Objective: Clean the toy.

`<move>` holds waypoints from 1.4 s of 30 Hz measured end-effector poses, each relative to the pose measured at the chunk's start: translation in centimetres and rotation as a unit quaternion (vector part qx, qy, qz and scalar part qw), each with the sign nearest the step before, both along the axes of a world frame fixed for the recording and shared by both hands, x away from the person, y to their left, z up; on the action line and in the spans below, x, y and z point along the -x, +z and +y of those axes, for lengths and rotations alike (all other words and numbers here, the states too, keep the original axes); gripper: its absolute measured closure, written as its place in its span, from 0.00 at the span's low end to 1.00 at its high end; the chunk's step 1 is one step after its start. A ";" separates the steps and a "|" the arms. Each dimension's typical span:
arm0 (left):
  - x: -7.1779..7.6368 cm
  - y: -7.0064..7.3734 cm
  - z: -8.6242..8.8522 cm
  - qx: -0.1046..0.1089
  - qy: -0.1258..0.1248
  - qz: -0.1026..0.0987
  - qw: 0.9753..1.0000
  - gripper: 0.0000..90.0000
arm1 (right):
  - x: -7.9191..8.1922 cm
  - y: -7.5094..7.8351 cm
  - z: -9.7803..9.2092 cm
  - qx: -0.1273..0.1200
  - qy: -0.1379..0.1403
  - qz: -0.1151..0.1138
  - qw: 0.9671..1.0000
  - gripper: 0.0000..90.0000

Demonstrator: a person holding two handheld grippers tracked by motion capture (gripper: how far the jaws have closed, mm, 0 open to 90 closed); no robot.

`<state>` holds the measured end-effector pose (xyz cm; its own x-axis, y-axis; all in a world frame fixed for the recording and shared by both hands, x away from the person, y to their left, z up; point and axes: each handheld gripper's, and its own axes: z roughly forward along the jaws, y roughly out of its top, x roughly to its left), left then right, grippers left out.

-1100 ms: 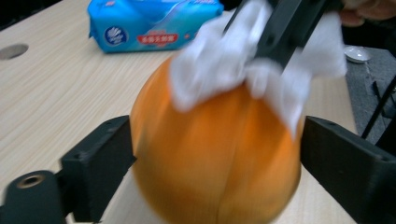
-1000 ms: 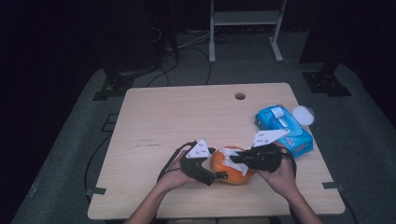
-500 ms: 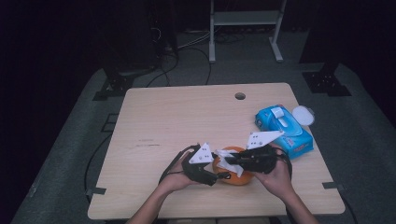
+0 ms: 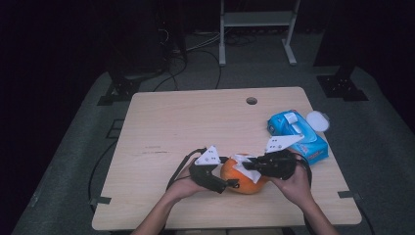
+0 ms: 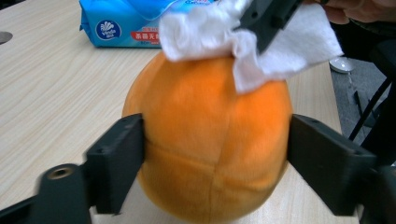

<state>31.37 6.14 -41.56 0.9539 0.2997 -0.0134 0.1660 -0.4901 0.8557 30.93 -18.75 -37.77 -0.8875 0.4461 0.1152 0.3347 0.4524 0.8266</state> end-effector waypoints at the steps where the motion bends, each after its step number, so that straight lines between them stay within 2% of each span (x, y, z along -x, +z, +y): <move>1: 0.1 -0.1 0.0 0.000 -0.005 -0.002 1.000 0.31 | 0.3 0.1 0.7 0.004 0.007 -0.003 1.000 0.91; 3: 0.2 -0.2 0.0 -0.001 -0.012 -0.005 1.000 0.33 | 0.5 0.1 1.1 0.001 0.014 -0.002 1.000 0.91; 4: 0.4 -0.2 -0.1 -0.009 -0.019 -0.015 1.000 0.33 | 0.6 0.1 1.7 -0.002 0.024 -0.001 1.000 0.91; 5: 0.6 -0.2 -0.1 -0.016 -0.024 -0.024 0.999 0.34 | 1.0 0.0 3.0 0.012 0.032 -0.012 0.999 0.91; 6: 0.6 -0.2 0.0 -0.018 -0.025 -0.027 0.999 0.35 | 1.1 0.1 3.3 0.017 0.031 -0.016 0.999 0.91; 10: 0.7 -0.5 0.1 -0.021 -0.029 -0.037 0.999 0.36 | 0.5 0.3 2.6 0.006 0.011 -0.016 1.000 0.91; 14: 0.4 -0.7 0.4 -0.023 -0.030 -0.033 0.999 0.36 | 0.0 0.1 0.8 -0.004 -0.010 -0.010 1.000 0.91; 19: 0.2 -0.9 0.8 -0.024 -0.029 -0.025 0.999 0.36 | -0.8 -0.8 -1.5 -0.026 -0.033 0.017 0.999 0.91; 23: -0.1 -1.2 1.2 -0.025 -0.028 -0.019 0.999 0.35 | -1.1 -1.3 -2.4 -0.032 -0.040 0.029 0.998 0.91; 26: -0.3 -1.2 1.4 -0.033 -0.029 -0.009 0.999 0.33 | -1.2 -1.5 -2.2 -0.035 -0.037 0.037 0.998 0.91; 28: -0.4 -0.9 1.6 -0.037 -0.027 0.004 0.999 0.27 | -1.0 -1.7 -1.7 -0.031 -0.031 0.034 0.998 0.91; 29: -0.5 -0.8 1.6 -0.033 -0.027 0.010 0.999 0.23 | -0.9 -1.7 -1.4 -0.027 -0.030 0.034 0.999 0.91; 31: -0.5 -0.4 1.8 -0.008 -0.029 0.019 0.999 0.20 | -0.6 -1.7 -0.8 -0.025 -0.022 0.032 0.999 0.91; 33: -0.5 -0.2 1.7 -0.001 -0.029 0.018 0.999 0.20 | -0.5 -1.7 -0.5 -0.025 -0.016 0.029 0.999 0.91; 34: -0.3 -0.1 1.4 -0.005 -0.030 0.010 0.999 0.19 | -0.1 -1.6 0.2 -0.019 -0.007 0.023 1.000 0.91; 36: -0.3 -0.2 1.3 -0.003 -0.030 0.008 1.000 0.19 | 0.2 -1.6 0.8 -0.013 0.004 0.018 1.000 0.91; 40: -0.2 -0.3 1.3 0.003 -0.027 0.008 1.000 0.19 | 0.3 -1.5 1.0 -0.012 0.005 0.014 1.000 0.91; 42: -0.2 -0.3 1.3 0.001 -0.028 0.007 1.000 0.25 | 0.3 -1.5 0.9 -0.012 0.005 0.013 1.000 0.91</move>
